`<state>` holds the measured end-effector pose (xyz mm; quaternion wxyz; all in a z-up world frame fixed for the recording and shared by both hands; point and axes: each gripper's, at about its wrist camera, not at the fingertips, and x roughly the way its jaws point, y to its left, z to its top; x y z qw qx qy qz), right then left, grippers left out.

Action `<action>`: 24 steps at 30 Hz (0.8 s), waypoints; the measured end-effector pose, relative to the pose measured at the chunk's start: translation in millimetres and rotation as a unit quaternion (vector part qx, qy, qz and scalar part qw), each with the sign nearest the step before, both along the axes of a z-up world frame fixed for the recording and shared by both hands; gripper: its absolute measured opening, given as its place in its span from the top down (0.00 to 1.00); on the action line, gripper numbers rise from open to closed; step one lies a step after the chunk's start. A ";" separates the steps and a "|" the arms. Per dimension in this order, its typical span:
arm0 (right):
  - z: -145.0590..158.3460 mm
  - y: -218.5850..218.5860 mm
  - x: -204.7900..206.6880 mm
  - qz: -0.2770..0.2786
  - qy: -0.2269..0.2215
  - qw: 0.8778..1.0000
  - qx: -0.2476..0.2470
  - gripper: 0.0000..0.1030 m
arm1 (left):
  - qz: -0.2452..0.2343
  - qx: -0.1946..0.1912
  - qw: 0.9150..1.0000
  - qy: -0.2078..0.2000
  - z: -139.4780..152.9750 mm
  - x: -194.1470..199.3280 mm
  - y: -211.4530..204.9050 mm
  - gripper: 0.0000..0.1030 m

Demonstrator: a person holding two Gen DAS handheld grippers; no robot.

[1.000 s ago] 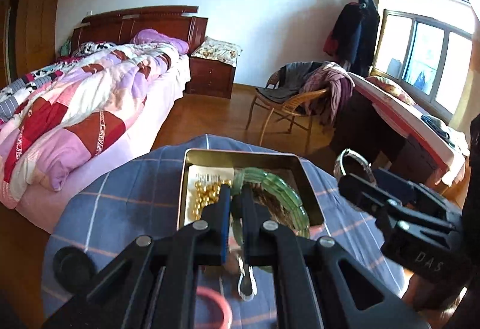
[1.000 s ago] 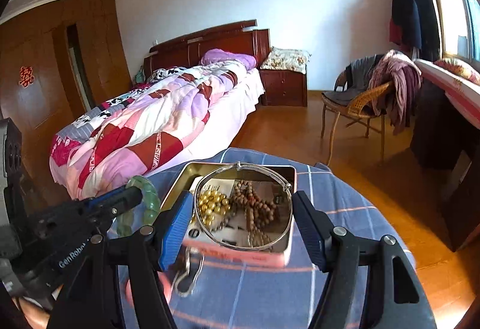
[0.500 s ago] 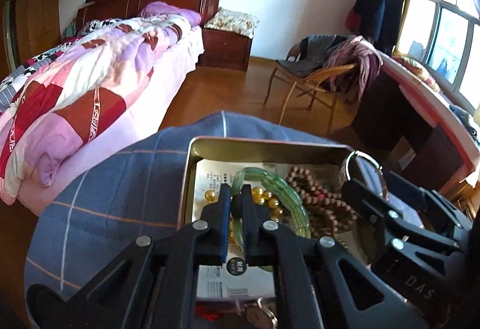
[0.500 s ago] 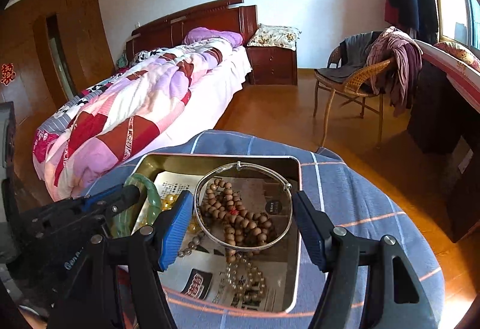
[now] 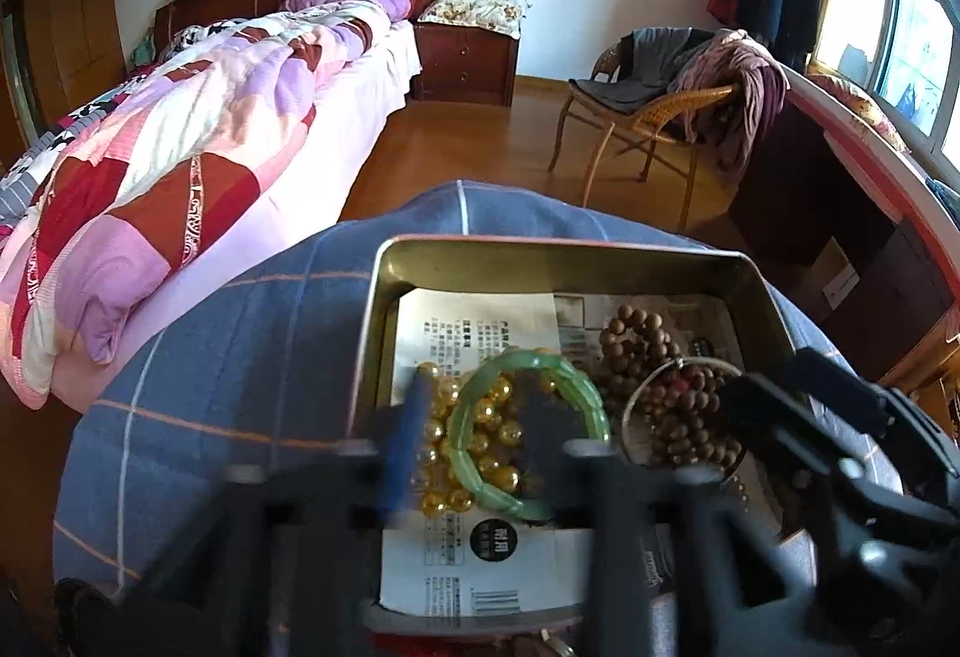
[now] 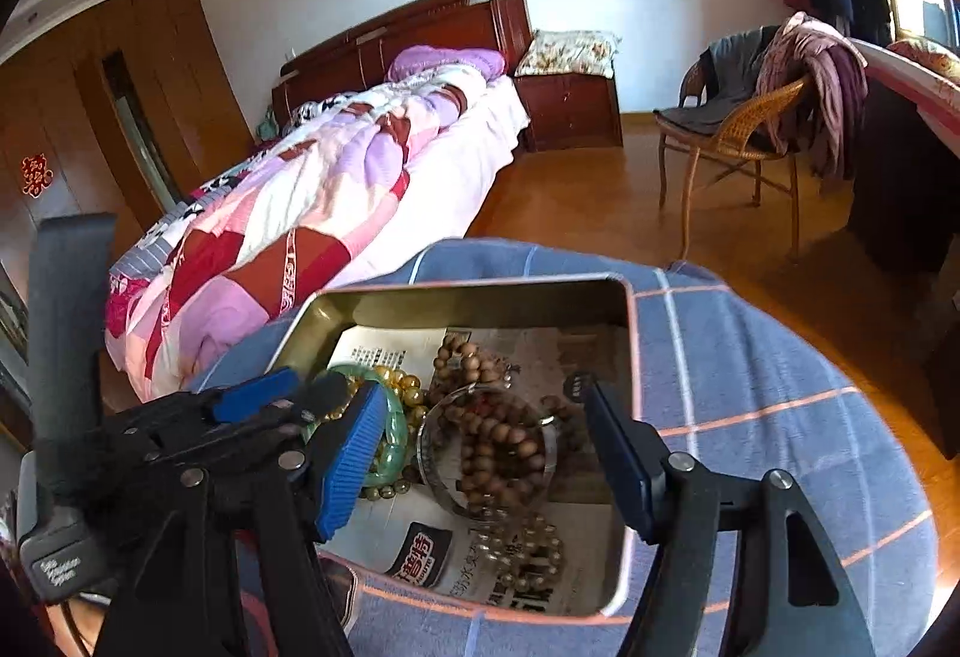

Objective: Organize jewelry
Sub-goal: 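Carry the green jade bangle into the pink tin while the right tool carries the silver bangle there, then open both tools in the tin and withdraw them toward the table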

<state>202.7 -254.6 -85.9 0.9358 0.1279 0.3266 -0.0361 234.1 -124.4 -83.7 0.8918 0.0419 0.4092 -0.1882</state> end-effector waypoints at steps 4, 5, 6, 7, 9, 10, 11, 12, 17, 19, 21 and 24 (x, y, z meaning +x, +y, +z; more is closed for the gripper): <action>14.3 -0.5 -22.8 -0.012 -0.017 1.000 0.008 0.30 | 0.002 0.000 1.000 -0.026 16.6 -16.3 3.3 0.17; 18.4 1.1 -30.8 -0.016 -0.021 1.000 0.006 0.29 | 0.003 0.009 0.999 -0.039 22.0 -23.0 2.8 0.16; 21.9 2.3 -37.5 -0.018 -0.024 1.000 0.004 0.29 | 0.001 0.013 0.999 -0.046 25.4 -26.7 3.5 0.15; 25.2 3.8 -45.2 -0.020 -0.026 0.999 0.003 0.28 | -0.002 0.019 0.998 -0.056 30.3 -34.4 4.3 0.13; 30.3 7.5 -59.8 -0.022 -0.030 0.999 0.002 0.28 | -0.005 0.028 0.997 -0.069 37.3 -49.0 7.7 0.10; 32.8 10.2 -69.7 -0.023 -0.032 0.999 0.004 0.27 | -0.006 0.032 0.997 -0.076 39.7 -56.0 9.2 0.08; 34.5 11.4 -76.3 -0.025 -0.034 0.999 0.005 0.27 | -0.004 0.035 0.996 -0.082 41.3 -61.8 10.3 0.07; 35.9 13.6 -85.0 -0.025 -0.036 0.999 0.006 0.27 | -0.001 0.039 0.995 -0.088 43.3 -68.9 12.4 0.05; 38.5 21.3 -123.7 -0.026 -0.035 0.999 0.015 0.26 | 0.000 0.054 0.993 -0.109 50.3 -104.7 24.6 0.01; 37.6 24.6 -141.0 -0.027 -0.034 0.999 0.017 0.26 | -0.004 0.057 0.992 -0.114 49.7 -117.3 28.1 0.01; 36.3 25.7 -154.8 -0.025 -0.035 0.999 0.029 0.26 | -0.005 0.063 0.991 -0.116 48.6 -128.2 31.6 0.01; 34.4 29.9 -172.1 -0.028 -0.033 0.998 0.035 0.26 | -0.008 0.063 0.992 -0.112 46.1 -146.4 37.5 0.01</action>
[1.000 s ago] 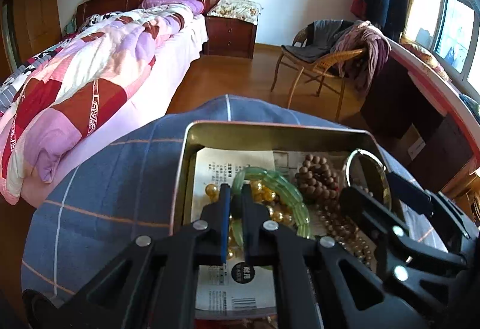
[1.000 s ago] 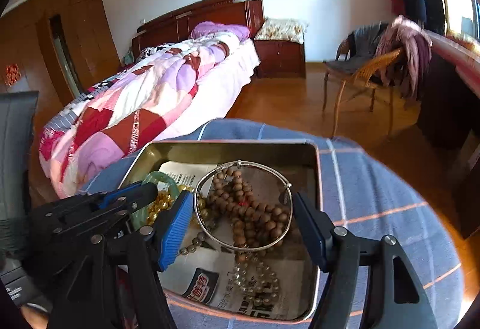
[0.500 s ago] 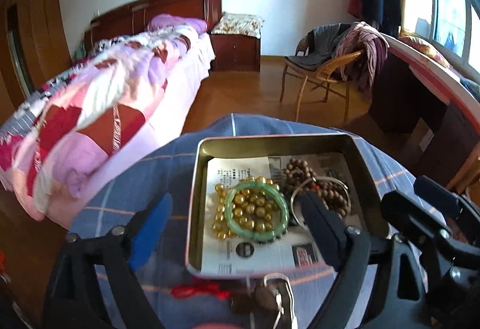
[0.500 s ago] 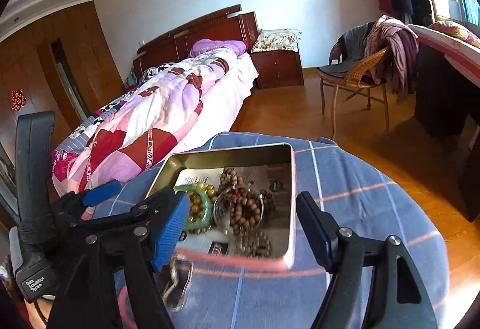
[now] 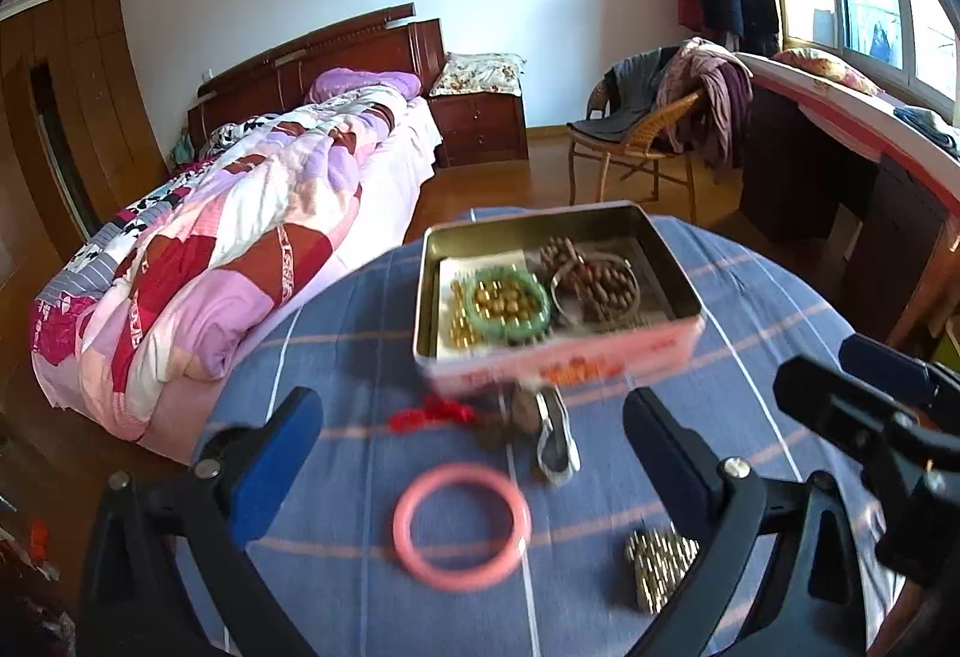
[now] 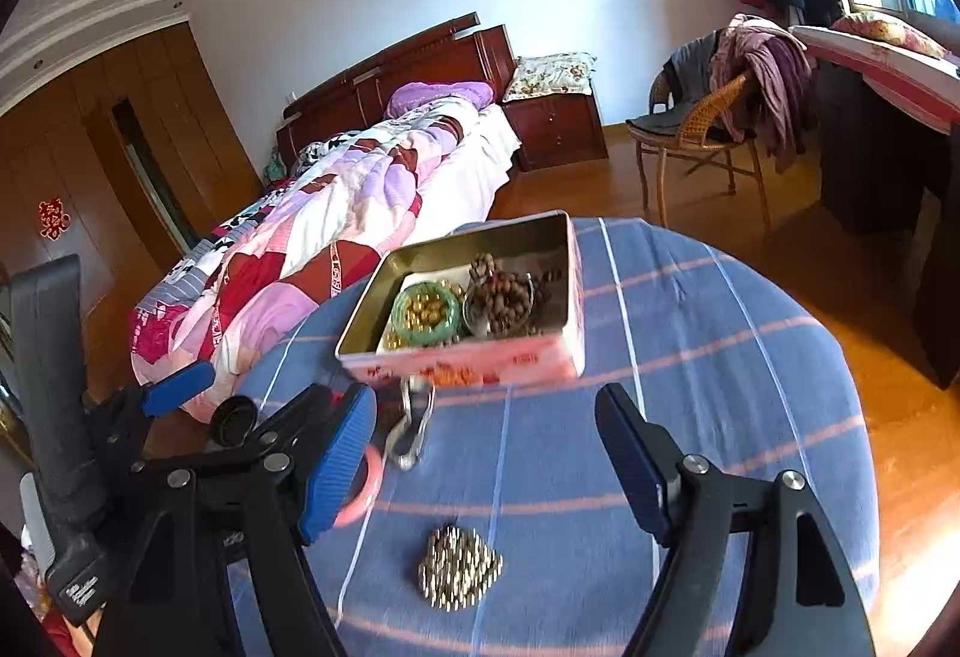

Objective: Organize jewelry
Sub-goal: 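Open both tools in the tin and withdraw them toward the table, then grasp the silver bead chain on the tablecloth with the right tool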

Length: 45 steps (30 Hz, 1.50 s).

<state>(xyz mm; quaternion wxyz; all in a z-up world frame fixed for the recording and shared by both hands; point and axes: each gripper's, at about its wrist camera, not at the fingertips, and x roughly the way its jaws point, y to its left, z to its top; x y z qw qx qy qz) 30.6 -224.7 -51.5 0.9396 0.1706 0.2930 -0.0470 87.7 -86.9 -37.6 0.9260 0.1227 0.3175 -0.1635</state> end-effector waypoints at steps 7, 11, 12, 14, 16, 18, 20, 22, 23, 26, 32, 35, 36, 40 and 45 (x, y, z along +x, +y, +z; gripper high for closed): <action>-2.2 9.7 -32.0 -0.009 0.000 1.000 0.005 0.26 | 0.002 -0.008 1.000 0.007 -2.9 -32.2 14.1 0.00; -1.2 16.8 -46.2 -0.010 -0.002 1.000 -0.001 0.26 | -0.001 -0.016 1.000 0.006 -5.3 -48.5 21.0 0.00; -1.1 18.4 -49.9 -0.009 -0.003 1.000 -0.003 0.26 | -0.001 -0.016 1.000 0.006 -6.1 -53.0 22.0 0.00; -0.6 19.2 -55.3 -0.011 -0.004 1.000 -0.005 0.26 | -0.001 -0.015 1.000 0.007 -7.2 -58.2 23.7 0.00; -1.3 19.9 -60.2 -0.016 -0.005 1.000 -0.008 0.26 | 0.000 -0.016 1.000 0.005 -8.6 -63.1 27.0 0.00; -4.6 19.8 -63.8 -0.019 0.000 1.000 -0.015 0.26 | -0.001 -0.021 1.000 0.004 -11.6 -67.9 34.0 0.00; -11.3 19.1 -66.4 -0.023 0.008 0.999 -0.023 0.26 | -0.004 -0.034 0.999 0.013 -19.1 -71.0 45.3 0.00; -21.1 17.2 -68.7 -0.022 0.019 0.999 -0.021 0.26 | -0.005 -0.047 0.998 0.028 -28.3 -72.0 55.8 0.00; -25.4 16.5 -70.0 -0.022 0.023 0.999 -0.019 0.26 | -0.004 -0.051 0.998 0.035 -33.3 -73.0 60.8 0.00; -37.6 16.3 -71.4 -0.017 0.034 0.999 -0.015 0.26 | 0.006 -0.053 0.997 0.054 -49.5 -73.1 75.1 0.00; -50.2 30.4 -60.9 0.010 0.061 0.997 -0.040 0.26 | 0.019 -0.068 0.995 0.075 -63.2 -67.3 91.6 0.01; -55.1 38.9 -47.0 0.028 0.074 0.995 -0.053 0.26 | 0.022 -0.080 0.994 0.072 -60.8 -62.3 94.2 0.00; -56.5 41.7 -40.0 0.033 0.079 0.995 -0.058 0.26 | 0.022 -0.080 0.994 0.071 -60.8 -60.6 95.1 0.01; -66.2 54.6 -6.9 0.058 0.115 0.989 -0.069 0.26 | 0.016 -0.072 0.995 0.062 -57.8 -54.3 93.1 0.00; -81.1 70.1 21.4 0.073 0.150 0.981 -0.101 0.26 | 0.017 -0.073 0.995 0.069 -57.5 -42.0 94.0 0.00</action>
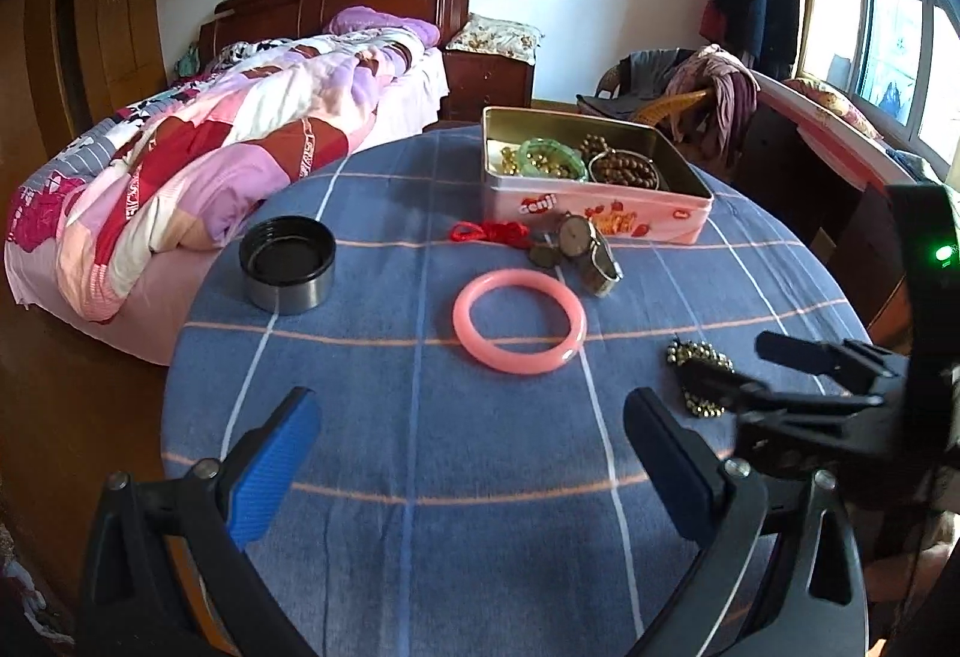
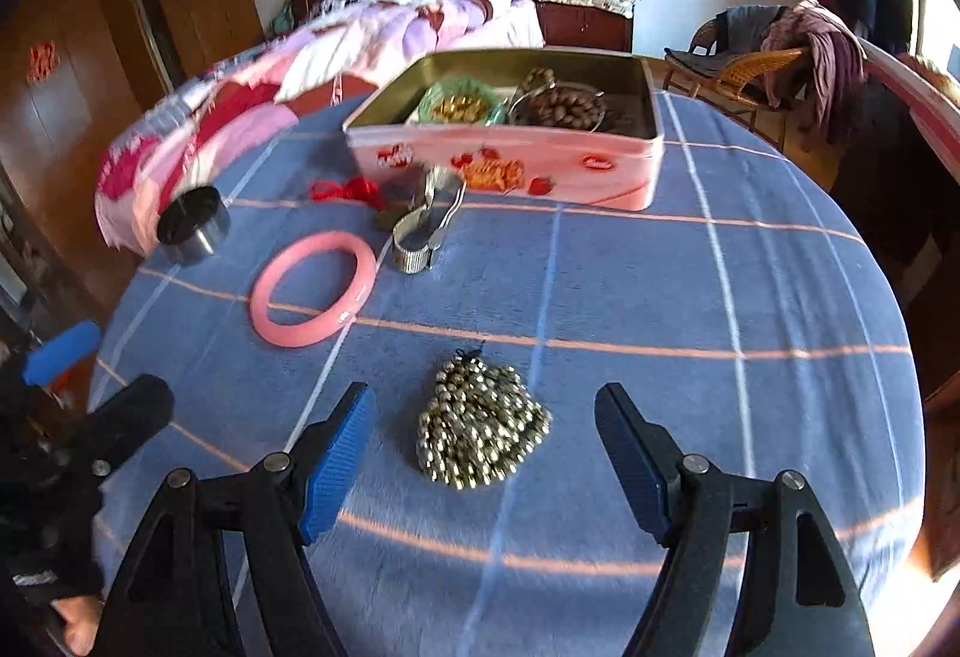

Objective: Organize jewelry
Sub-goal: 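Grasp the silver bead chain on the tablecloth with the right tool, then grasp the pink bangle with the left tool while the right tool holds the bead chain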

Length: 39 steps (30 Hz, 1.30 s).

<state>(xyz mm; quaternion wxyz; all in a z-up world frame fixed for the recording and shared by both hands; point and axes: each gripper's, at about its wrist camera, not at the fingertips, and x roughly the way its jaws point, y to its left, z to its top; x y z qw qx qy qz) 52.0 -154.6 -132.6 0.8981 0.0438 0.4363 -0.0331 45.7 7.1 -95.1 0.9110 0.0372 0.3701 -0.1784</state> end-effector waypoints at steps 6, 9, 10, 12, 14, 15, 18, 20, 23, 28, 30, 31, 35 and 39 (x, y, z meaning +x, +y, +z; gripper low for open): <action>-9.3 5.7 6.5 0.003 0.022 0.999 -0.032 0.54 | -0.022 0.010 1.000 0.011 -2.5 13.3 -13.3 0.00; -7.3 0.4 5.2 -0.003 0.022 0.999 -0.038 0.77 | -0.034 0.014 0.999 0.014 -2.3 20.7 -23.8 0.00; -6.9 -2.8 4.5 -0.003 0.021 0.999 -0.034 0.80 | -0.036 0.014 0.999 0.019 -3.2 24.3 -26.7 0.00; -5.6 -10.5 2.2 -0.004 0.017 1.000 -0.015 0.83 | -0.036 0.012 0.999 0.031 -5.7 31.8 -30.7 0.00; -1.1 -17.7 -2.7 -0.005 0.004 1.000 0.011 0.86 | -0.034 0.003 0.998 0.048 -8.4 40.1 -31.5 0.00; 2.8 -20.9 -5.8 -0.007 -0.008 1.000 0.022 0.86 | -0.031 -0.004 0.998 0.055 -10.0 44.0 -31.2 0.00; 17.2 -26.8 -17.1 -0.013 -0.044 0.998 0.041 0.86 | -0.022 -0.017 0.997 0.075 -15.4 54.0 -33.3 0.00; 26.7 -27.2 -22.3 -0.016 -0.065 0.997 0.046 0.86 | -0.018 -0.009 0.997 0.077 -18.2 58.0 -38.0 0.01; 39.6 -27.6 -28.7 -0.015 -0.089 0.995 0.050 0.86 | -0.016 0.008 0.997 0.079 -24.0 63.6 -46.0 0.01; 48.5 -27.9 -29.6 -0.014 -0.103 0.993 0.055 0.86 | -0.003 0.032 0.993 0.109 -38.6 78.5 -57.6 0.02; 49.2 -28.7 -29.8 -0.011 -0.108 0.992 0.058 0.86 | 0.006 0.044 0.993 0.106 -38.3 80.3 -60.2 0.05; 49.9 -29.1 -30.2 -0.011 -0.112 0.992 0.058 0.86 | 0.008 0.049 0.994 0.102 -37.9 80.4 -61.7 0.08; 52.9 -33.3 -31.1 -0.016 -0.121 0.990 0.069 0.86 | -0.001 0.050 0.995 0.085 -35.9 77.8 -64.7 0.19; 55.4 -37.1 -33.4 -0.022 -0.125 0.989 0.079 0.86 | -0.003 0.046 0.995 0.086 -36.0 76.6 -63.9 0.20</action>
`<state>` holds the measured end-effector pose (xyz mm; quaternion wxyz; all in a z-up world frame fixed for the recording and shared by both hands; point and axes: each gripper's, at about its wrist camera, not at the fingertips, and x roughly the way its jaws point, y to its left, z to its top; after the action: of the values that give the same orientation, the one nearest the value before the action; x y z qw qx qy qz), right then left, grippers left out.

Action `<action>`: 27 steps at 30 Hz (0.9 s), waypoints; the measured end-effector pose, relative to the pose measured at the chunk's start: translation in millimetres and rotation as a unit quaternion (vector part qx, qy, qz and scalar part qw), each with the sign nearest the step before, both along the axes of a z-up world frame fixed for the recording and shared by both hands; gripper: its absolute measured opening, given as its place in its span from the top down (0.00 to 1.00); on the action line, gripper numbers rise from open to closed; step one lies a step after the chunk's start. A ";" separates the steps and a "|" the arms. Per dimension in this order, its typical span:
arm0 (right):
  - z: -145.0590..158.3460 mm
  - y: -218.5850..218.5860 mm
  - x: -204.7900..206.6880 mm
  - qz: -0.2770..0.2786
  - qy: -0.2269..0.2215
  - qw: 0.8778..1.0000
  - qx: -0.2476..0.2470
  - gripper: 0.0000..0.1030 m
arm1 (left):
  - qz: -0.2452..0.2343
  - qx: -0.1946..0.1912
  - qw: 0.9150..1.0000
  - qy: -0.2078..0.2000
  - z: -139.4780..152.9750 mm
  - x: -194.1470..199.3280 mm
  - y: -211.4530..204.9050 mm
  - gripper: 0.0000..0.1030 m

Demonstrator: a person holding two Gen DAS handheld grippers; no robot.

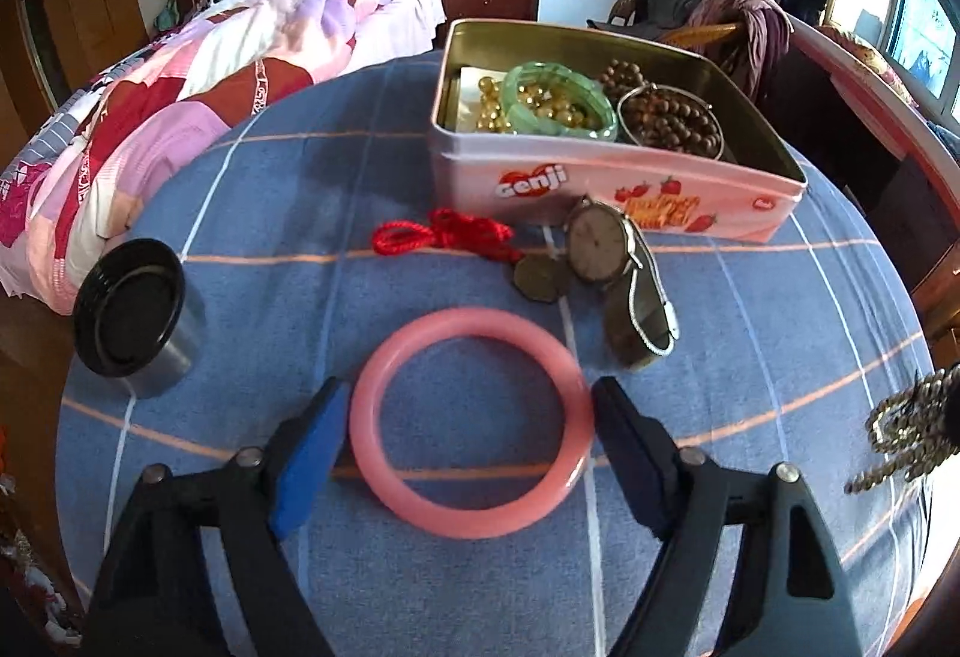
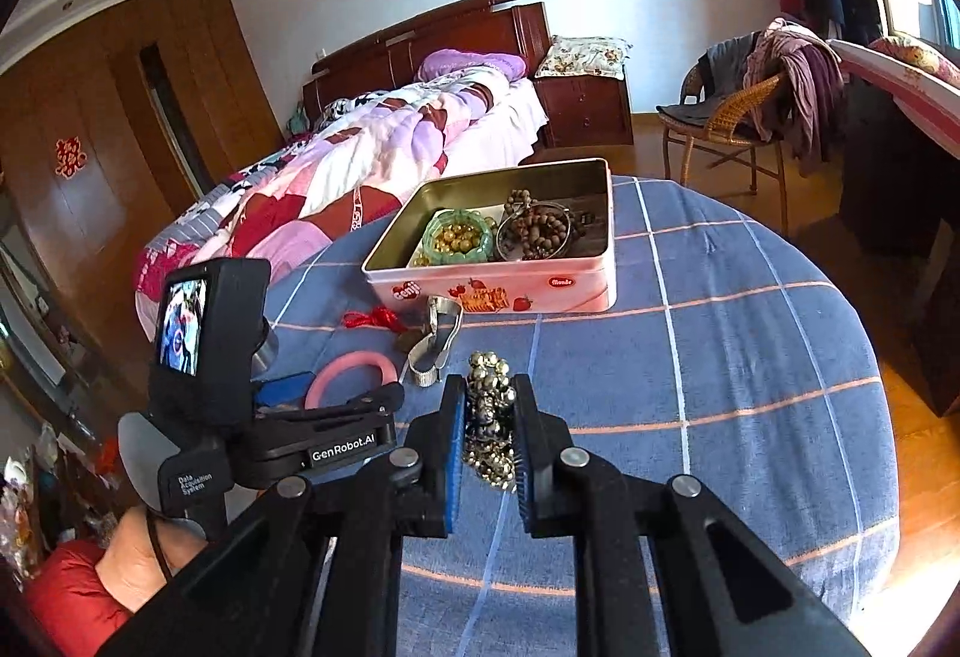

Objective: Organize jewelry
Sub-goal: 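Grasp the pink bangle with the left tool while the right tool holds the bead chain, then carry the pink bangle and bead chain into the tin and open both tools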

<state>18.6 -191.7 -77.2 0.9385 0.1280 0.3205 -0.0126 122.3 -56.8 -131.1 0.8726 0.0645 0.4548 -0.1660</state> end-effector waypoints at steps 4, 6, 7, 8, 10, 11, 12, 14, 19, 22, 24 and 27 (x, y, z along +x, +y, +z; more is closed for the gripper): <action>7.1 -1.8 -6.6 -0.002 -0.015 1.000 0.006 0.86 | -0.011 -0.026 1.000 -0.005 6.7 -6.6 3.7 0.20; 11.6 -2.5 -9.6 -0.004 -0.020 1.000 0.004 0.86 | -0.018 -0.043 0.999 -0.016 15.1 -14.9 6.7 0.20; 14.1 -2.7 -11.2 -0.006 -0.023 1.000 0.003 0.86 | -0.022 -0.051 0.998 -0.023 20.0 -20.0 8.6 0.20; 15.5 -2.8 -12.2 -0.007 -0.024 1.000 0.003 0.86 | -0.025 -0.057 0.998 -0.030 25.6 -24.5 9.9 0.20; 18.3 -3.7 -14.8 -0.011 -0.028 1.000 0.000 0.86 | -0.032 -0.068 0.996 -0.046 36.3 -36.7 15.1 0.20; 19.0 -4.3 -15.9 -0.013 -0.028 1.000 0.000 0.86 | -0.033 -0.076 0.995 -0.051 41.5 -44.0 18.9 0.20; 19.7 -4.8 -16.8 -0.014 -0.028 0.999 0.001 0.86 | -0.035 -0.081 0.995 -0.053 44.1 -45.3 21.5 0.20; 22.9 -5.7 -19.6 -0.015 -0.033 0.999 0.004 0.86 | -0.037 -0.088 0.993 -0.064 52.2 -54.3 27.4 0.20; 38.3 -3.0 -28.9 -0.012 -0.053 0.999 0.000 0.86 | -0.043 -0.099 0.990 -0.087 71.8 -62.2 31.8 0.20; 49.1 -0.3 -31.8 -0.009 -0.066 0.998 -0.009 0.86 | -0.046 -0.112 0.988 -0.100 84.1 -64.1 33.7 0.20; 53.1 1.2 -30.6 -0.007 -0.069 0.998 -0.014 0.86 | -0.052 -0.114 0.986 -0.106 87.8 -65.0 32.0 0.20; 55.4 0.6 -27.9 -0.005 -0.070 0.998 -0.011 0.86 | -0.055 -0.117 0.986 -0.107 88.7 -63.5 30.4 0.20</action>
<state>-9.3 -191.1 -21.8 0.9598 0.1196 0.2536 -0.0120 58.8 -26.4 -42.5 0.9073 0.0039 0.3320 -0.2580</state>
